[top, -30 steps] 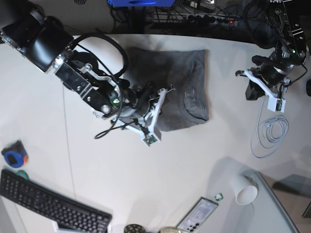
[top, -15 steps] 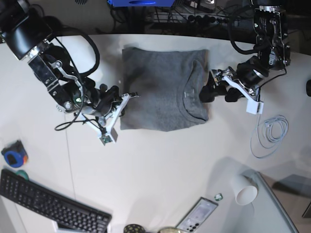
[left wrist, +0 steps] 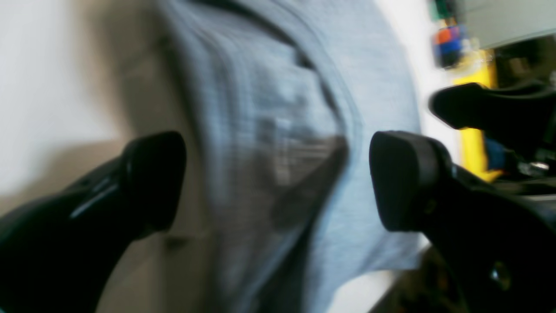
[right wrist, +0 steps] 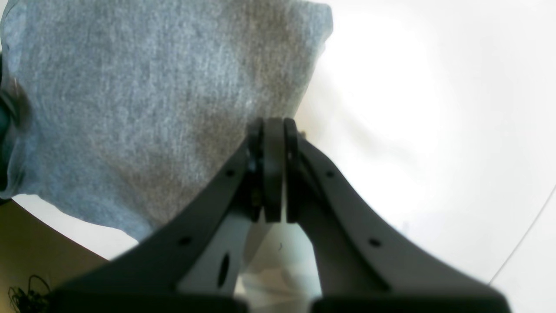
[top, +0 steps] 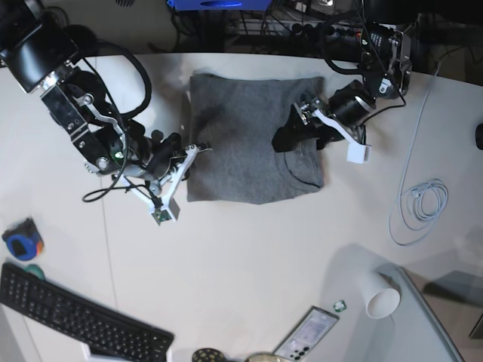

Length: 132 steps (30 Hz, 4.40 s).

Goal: Layout the t-shirt on the table in an organized manner, then fold the t-shirt properly
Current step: 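Smooth the bundle edges with both grippers, then flip the folded bundle over with the left gripper, then straighten the collar edge of the folded shirt with both grippers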

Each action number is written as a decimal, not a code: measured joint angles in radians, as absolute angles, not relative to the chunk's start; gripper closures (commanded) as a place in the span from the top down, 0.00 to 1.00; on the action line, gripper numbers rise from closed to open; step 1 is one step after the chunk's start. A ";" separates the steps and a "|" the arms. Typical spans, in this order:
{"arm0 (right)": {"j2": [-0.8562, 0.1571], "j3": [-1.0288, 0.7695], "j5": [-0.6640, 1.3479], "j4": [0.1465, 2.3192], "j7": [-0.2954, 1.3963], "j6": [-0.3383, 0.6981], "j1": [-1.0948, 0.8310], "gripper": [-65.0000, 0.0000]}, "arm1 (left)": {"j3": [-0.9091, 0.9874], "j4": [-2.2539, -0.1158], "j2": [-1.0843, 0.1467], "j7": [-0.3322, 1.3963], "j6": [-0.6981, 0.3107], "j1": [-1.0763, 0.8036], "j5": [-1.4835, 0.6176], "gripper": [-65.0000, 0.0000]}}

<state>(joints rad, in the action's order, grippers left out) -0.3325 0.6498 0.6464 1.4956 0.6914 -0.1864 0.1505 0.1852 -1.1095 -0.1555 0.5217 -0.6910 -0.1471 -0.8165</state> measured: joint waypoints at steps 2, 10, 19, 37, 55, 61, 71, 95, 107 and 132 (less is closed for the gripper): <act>-0.332 0.650 0.646 1.494 0.692 -0.186 0.151 0.01 | 0.148 -1.091 -0.155 0.491 -0.705 -0.145 -0.818 1.00; -0.354 0.650 0.646 1.492 0.687 -0.186 0.150 0.01 | 0.117 -1.082 -0.153 0.459 -0.705 -0.142 -0.817 1.00; -0.396 0.533 0.657 1.498 0.566 -0.181 0.043 0.01 | 0.110 -0.945 -0.154 0.467 -0.708 -0.050 -0.775 0.00; -0.331 0.002 0.651 1.484 0.548 0.021 -0.120 0.01 | -0.411 -1.251 -0.294 0.735 -0.601 0.186 -0.105 0.00; -0.331 -0.102 0.647 1.380 0.549 0.028 -0.126 0.01 | -0.754 -1.125 -0.132 0.650 -0.606 0.352 0.157 0.00; -0.330 -0.110 0.647 1.359 0.549 0.051 -0.125 0.01 | -0.754 -1.096 -0.111 0.614 -0.599 0.356 0.169 0.00; -0.329 -0.110 0.646 1.354 0.549 0.051 -0.117 0.01 | -0.759 -1.096 -0.111 0.617 -0.689 0.380 0.175 0.00; -0.329 -0.109 0.646 1.354 0.549 0.051 -0.117 0.02 | -0.763 -1.206 -0.123 0.701 -0.701 0.435 0.176 0.81; -0.327 -0.107 0.646 1.354 0.551 0.053 -0.117 0.02 | -0.752 -1.490 -0.212 0.865 -0.704 0.461 0.170 0.82; -0.285 0.240 0.627 1.647 0.546 0.306 -0.269 0.01 | -0.187 -1.756 -0.167 0.615 -0.704 -0.297 0.171 0.00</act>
